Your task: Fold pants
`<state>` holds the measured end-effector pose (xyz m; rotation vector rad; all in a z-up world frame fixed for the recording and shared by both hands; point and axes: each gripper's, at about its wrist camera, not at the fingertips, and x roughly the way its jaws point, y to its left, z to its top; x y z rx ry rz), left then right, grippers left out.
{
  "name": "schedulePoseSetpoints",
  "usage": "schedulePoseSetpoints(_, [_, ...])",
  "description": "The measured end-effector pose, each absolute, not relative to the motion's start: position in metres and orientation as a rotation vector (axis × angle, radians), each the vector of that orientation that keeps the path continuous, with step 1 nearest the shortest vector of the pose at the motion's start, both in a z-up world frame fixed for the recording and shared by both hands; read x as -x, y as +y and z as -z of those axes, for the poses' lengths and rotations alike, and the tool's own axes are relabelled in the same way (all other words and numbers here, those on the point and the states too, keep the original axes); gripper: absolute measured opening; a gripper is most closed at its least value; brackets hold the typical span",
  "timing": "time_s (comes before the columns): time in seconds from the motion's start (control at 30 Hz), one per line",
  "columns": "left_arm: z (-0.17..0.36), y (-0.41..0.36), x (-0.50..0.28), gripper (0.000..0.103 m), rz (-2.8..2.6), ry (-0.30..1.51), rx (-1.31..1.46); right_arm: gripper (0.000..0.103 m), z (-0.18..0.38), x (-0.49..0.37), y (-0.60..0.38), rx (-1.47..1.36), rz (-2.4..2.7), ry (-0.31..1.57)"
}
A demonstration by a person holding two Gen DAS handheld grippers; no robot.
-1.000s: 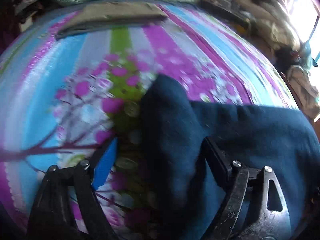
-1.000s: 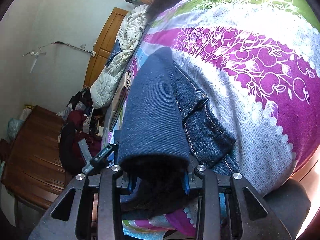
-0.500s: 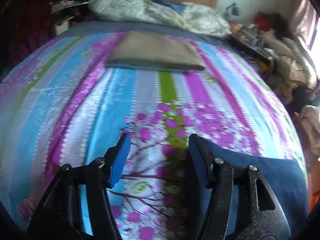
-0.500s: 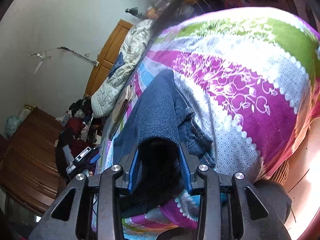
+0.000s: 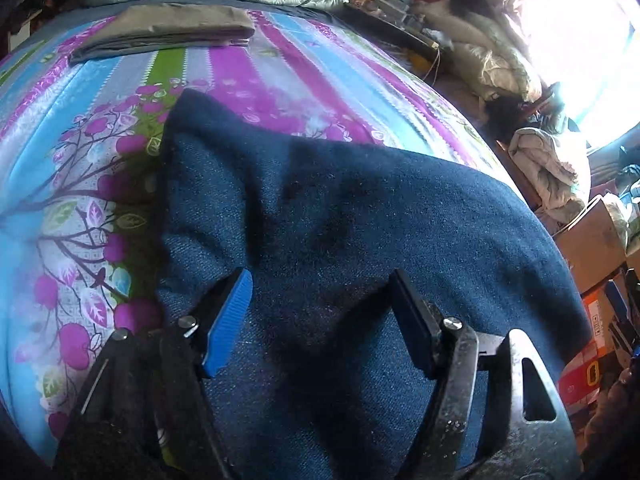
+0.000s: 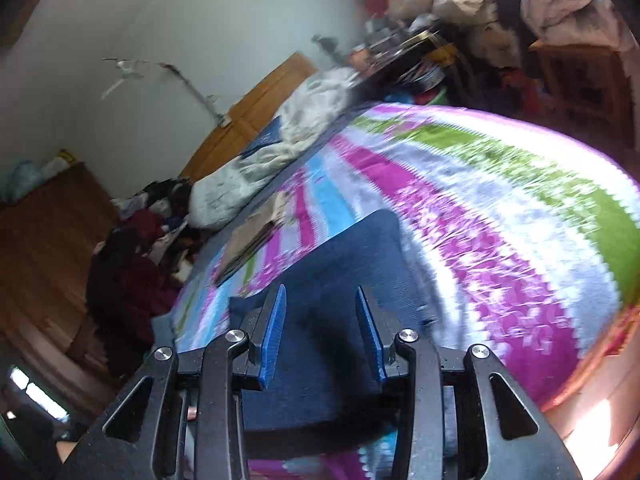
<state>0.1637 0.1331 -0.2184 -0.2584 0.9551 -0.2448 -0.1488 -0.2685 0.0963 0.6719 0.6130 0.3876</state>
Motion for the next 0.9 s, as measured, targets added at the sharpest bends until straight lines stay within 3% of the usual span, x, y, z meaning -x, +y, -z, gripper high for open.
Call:
schedulePoseSetpoints(0.07, [0.223, 0.125, -0.166, 0.077, 0.239, 0.949, 0.194, 0.026, -0.057, 0.126, -0.26, -0.697, -0.371, 0.719])
schedulePoseSetpoints(0.1, [0.222, 0.122, -0.168, 0.077, 0.242, 0.946, 0.181, 0.0, -0.031, 0.113, -0.263, -0.689, -0.286, 0.8])
schedulePoseSetpoints(0.2, [0.229, 0.131, -0.166, 0.077, 0.264, 0.92, 0.193, 0.0, -0.014, 0.105, -0.282, -0.762, -0.263, 0.782])
schedulePoseSetpoints(0.37, [0.217, 0.135, -0.179, 0.075, 0.231, 0.885, 0.253, 0.0, -0.086, 0.09, -0.264, -0.601, -0.236, 0.653])
schedulePoseSetpoints(0.43, [0.197, 0.136, -0.195, 0.08, 0.228, 0.784, 0.297, 0.0, -0.095, 0.066, -0.259, -0.584, -0.268, 0.666])
schedulePoseSetpoints(0.5, [0.195, 0.136, -0.222, 0.086, 0.206, 0.773, 0.276, 0.0, -0.084, 0.028, -0.254, -0.597, -0.342, 0.731])
schedulePoseSetpoints(0.63, [0.247, 0.162, -0.276, 0.085, 0.102, 0.898, 0.282, 0.0, -0.024, -0.02, -0.267, -0.67, -0.3, 0.912])
schedulePoseSetpoints(0.77, [0.24, 0.149, -0.271, 0.089, 0.092, 0.903, 0.236, 0.0, -0.021, -0.013, -0.289, -0.668, -0.112, 0.935])
schedulePoseSetpoints(0.8, [0.239, 0.15, -0.274, 0.089, 0.095, 0.906, 0.23, 0.016, -0.026, -0.007, -0.293, -0.644, -0.05, 0.952])
schedulePoseSetpoints(0.9, [0.212, 0.152, -0.241, 0.087, 0.158, 0.932, 0.289, 0.016, -0.059, 0.024, -0.298, -0.659, -0.14, 0.876])
